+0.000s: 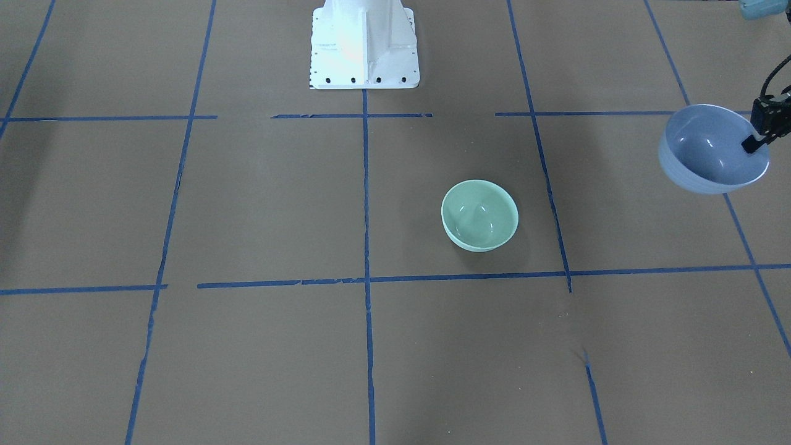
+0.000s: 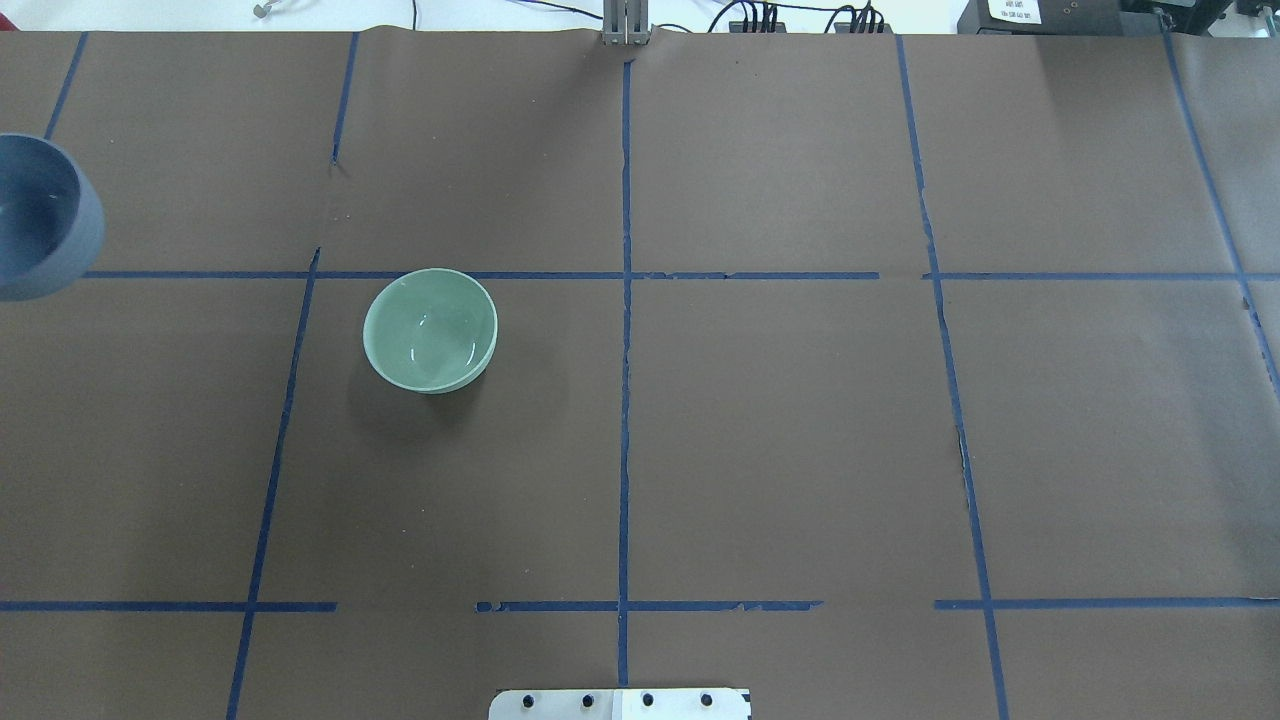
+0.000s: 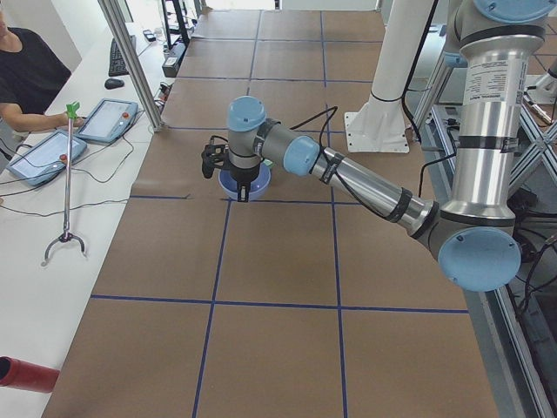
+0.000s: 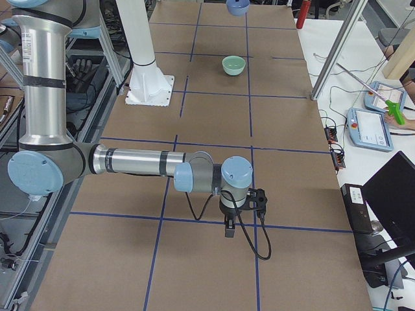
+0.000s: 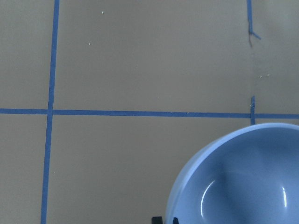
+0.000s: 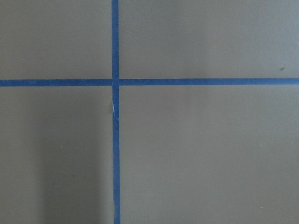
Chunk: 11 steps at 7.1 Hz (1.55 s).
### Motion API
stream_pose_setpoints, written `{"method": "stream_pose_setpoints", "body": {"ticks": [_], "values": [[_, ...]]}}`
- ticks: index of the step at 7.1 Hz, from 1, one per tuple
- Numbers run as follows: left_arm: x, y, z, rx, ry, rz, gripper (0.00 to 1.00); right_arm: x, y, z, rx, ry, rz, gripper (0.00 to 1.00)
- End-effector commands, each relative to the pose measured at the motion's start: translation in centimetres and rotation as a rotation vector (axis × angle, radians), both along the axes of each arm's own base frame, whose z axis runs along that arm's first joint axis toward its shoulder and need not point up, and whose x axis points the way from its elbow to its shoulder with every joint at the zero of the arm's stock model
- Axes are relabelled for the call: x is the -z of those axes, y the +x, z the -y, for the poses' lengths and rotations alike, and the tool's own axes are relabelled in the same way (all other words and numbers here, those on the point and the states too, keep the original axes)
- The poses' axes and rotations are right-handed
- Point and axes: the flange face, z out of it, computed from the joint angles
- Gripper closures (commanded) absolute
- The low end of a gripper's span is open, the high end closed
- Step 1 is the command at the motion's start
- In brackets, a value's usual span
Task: Stack blue bowl on green bowl
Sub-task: 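Close the left gripper on the blue bowl rim and lift it, then carry the blue bowl over the green bowl and lower it in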
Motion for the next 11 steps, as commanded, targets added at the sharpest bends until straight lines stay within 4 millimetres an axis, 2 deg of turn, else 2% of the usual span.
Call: {"method": "stream_pose_setpoints", "body": {"ticks": [1,3,4,5,6,7,8,9,11], "values": [[7.2,7.9,0.2,0.015,-0.080,-0.079,1.00,0.0,0.0,0.0,0.000,0.000,0.000,0.00],[12.0,15.4,-0.3,-0.013,-0.148,-0.125,1.00,0.0,0.0,0.0,0.000,0.000,0.000,0.00],[12.9,19.8,0.2,-0.023,-0.171,-0.109,1.00,0.0,0.0,0.0,0.000,0.000,0.000,0.00],[11.9,23.1,0.6,-0.014,-0.169,-0.099,1.00,0.0,0.0,0.0,0.000,0.000,0.000,0.00],[10.2,25.4,1.2,0.008,-0.161,-0.114,1.00,0.0,0.0,0.0,0.000,0.000,0.000,0.00],[8.7,26.6,1.6,0.019,-0.165,-0.138,1.00,0.0,0.0,0.0,0.000,0.000,0.000,0.00],[8.1,28.5,1.1,0.024,-0.163,-0.133,1.00,0.0,0.0,0.0,0.000,0.000,0.000,0.00],[7.9,29.4,0.7,0.011,-0.170,-0.128,1.00,0.0,0.0,0.0,0.000,0.000,0.000,0.00],[7.9,29.7,0.5,0.004,-0.171,-0.126,1.00,0.0,0.0,0.0,0.000,0.000,0.000,0.00]]}}
